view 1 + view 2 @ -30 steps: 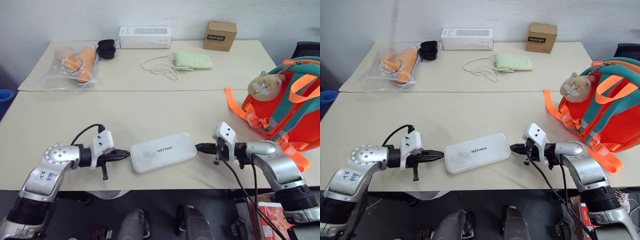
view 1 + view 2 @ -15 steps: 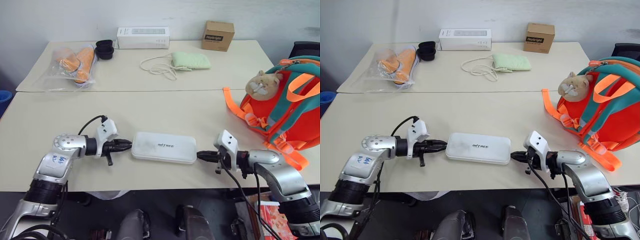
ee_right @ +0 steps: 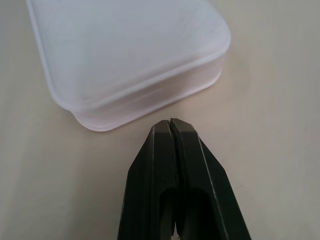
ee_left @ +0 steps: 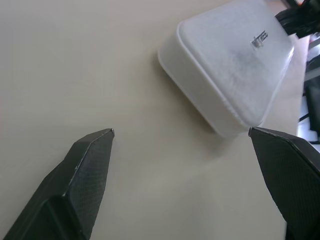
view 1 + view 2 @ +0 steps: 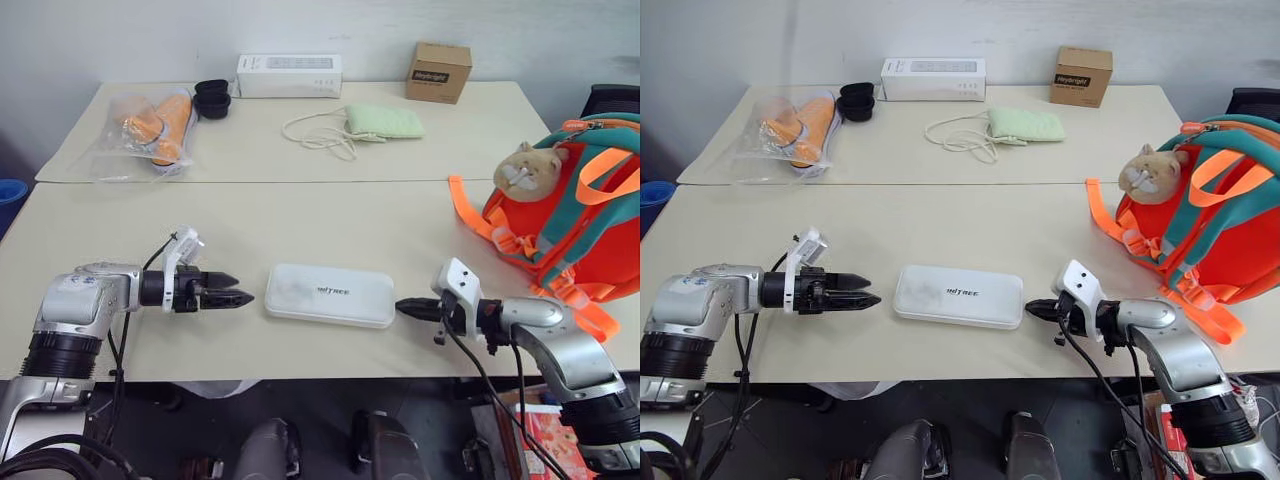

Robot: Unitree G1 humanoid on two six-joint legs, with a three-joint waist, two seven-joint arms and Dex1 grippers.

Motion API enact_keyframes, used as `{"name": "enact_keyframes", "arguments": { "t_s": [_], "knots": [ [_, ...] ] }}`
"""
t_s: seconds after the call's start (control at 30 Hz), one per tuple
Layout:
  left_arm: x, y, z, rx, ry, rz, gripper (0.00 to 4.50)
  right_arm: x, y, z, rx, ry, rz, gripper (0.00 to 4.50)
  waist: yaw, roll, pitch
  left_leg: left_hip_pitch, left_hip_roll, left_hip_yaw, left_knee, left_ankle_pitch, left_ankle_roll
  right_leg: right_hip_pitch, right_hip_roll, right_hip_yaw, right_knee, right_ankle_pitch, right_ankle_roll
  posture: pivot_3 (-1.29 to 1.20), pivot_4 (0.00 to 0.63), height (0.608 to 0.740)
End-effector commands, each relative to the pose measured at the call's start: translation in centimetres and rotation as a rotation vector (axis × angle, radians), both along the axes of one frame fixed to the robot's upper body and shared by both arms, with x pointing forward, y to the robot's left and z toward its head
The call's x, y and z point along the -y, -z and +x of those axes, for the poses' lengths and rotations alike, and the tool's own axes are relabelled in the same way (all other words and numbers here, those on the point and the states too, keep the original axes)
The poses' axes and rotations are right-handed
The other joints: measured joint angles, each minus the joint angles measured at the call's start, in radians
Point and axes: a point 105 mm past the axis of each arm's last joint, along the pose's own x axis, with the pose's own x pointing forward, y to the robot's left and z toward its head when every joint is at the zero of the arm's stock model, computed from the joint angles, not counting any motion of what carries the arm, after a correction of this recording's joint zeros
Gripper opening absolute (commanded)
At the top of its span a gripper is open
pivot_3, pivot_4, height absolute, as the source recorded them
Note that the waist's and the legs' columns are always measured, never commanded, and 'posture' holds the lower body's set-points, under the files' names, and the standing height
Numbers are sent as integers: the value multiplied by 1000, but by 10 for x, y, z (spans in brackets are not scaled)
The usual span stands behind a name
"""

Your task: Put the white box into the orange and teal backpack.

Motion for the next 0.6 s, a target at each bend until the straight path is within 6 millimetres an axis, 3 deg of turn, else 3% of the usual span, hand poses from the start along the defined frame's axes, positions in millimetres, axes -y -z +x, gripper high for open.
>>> {"name": "enact_keyframes", "arguments": {
  "t_s": [0.03, 0.2, 0.43, 0.57, 0.6],
  "knots": [
    [11, -2, -2, -171, -13, -93, 4454, -2, -9, 3, 47, -11, -2, 0, 1, 0, 0, 0, 0, 0, 0, 0, 0, 0, 0, 0, 0, 0, 0, 0, 150, 740],
    [36, 5, 2, -298, 20, -109, 4454, -5, -9, 3, 53, -22, -2, 0, 2, 0, 0, 0, 0, 0, 0, 0, 0, 0, 1, 1, 1, 0, 1, 0, 150, 740],
    [77, 9, 10, -336, 96, -113, 4454, -11, -9, 3, 65, -32, 3, 0, 5, 0, 0, 1, -1, -1, 1, 0, 0, 3, 0, 1, 1, 0, 1, 0, 150, 740],
    [90, -14, 18, -331, 119, -225, 4454, -10, -8, 1, 73, -27, -5, 0, 2, -1, 0, 1, -1, -2, 1, 0, 0, 3, 0, 0, 0, 0, 1, 0, 150, 740],
    [91, -17, 19, -326, 122, -234, 4278, -9, -7, 1, 74, -24, -8, 0, 1, -1, 0, 1, -1, -2, 1, 0, 0, 3, 0, 0, 0, 0, 1, 0, 150, 740]
  ]
}}
